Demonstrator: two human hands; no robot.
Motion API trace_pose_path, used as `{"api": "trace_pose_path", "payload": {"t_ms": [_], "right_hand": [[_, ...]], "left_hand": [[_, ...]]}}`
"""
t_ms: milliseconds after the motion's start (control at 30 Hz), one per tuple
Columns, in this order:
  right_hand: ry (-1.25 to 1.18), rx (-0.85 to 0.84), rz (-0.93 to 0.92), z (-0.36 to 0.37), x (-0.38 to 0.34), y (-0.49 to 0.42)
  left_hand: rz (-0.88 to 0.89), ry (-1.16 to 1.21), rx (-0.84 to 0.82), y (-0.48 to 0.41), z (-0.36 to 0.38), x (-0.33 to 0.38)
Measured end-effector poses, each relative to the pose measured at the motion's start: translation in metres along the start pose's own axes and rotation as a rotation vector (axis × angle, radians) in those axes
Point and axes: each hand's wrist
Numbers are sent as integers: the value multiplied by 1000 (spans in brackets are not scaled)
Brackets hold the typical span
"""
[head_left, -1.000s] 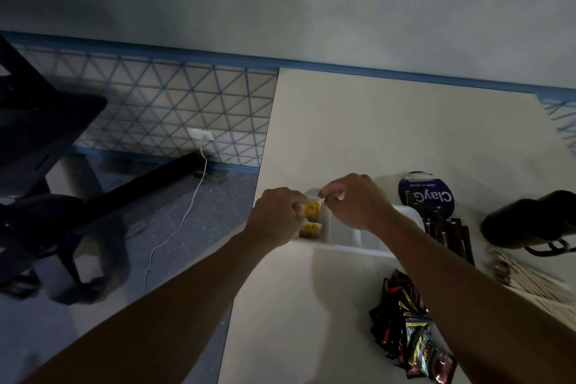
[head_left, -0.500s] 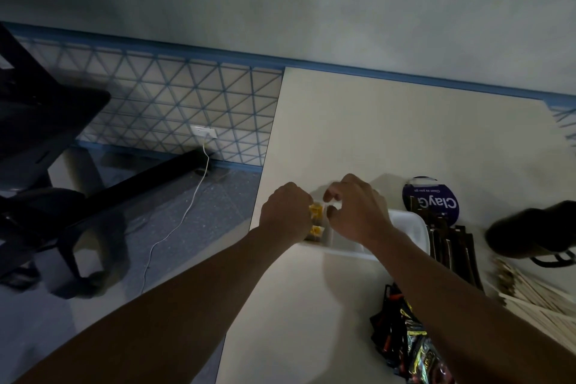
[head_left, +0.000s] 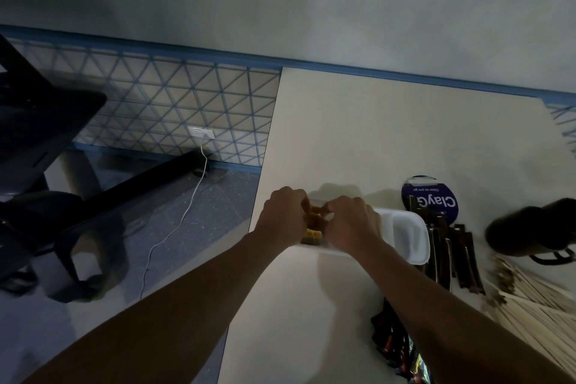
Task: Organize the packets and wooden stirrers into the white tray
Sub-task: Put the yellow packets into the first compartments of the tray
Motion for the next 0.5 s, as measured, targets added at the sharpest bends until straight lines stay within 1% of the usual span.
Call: {"api": "trace_pose_path", "payload": {"t_ms": [100,333,433,500], "right_hand": [[-26,-27,-20,0,3,1],[-71,-96,-59,-10,10,2],[-134,-11,-48,-14,10,2],[-111,50,-42,-14,9,1]], "left_hand": [[19,-6,21,-1,2,-4],[-26,-50,-37,-2,1,-3],[-39,-31,-62,-3,0,-5],[-43,-16,-82,-4,1,-5]]}}
Point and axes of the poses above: each hand's wrist, its own y-axis away from the middle knuckle, its own z-axis out of the palm, x = y × z, and after that the axes turned 11 degrees about -x, right-handed
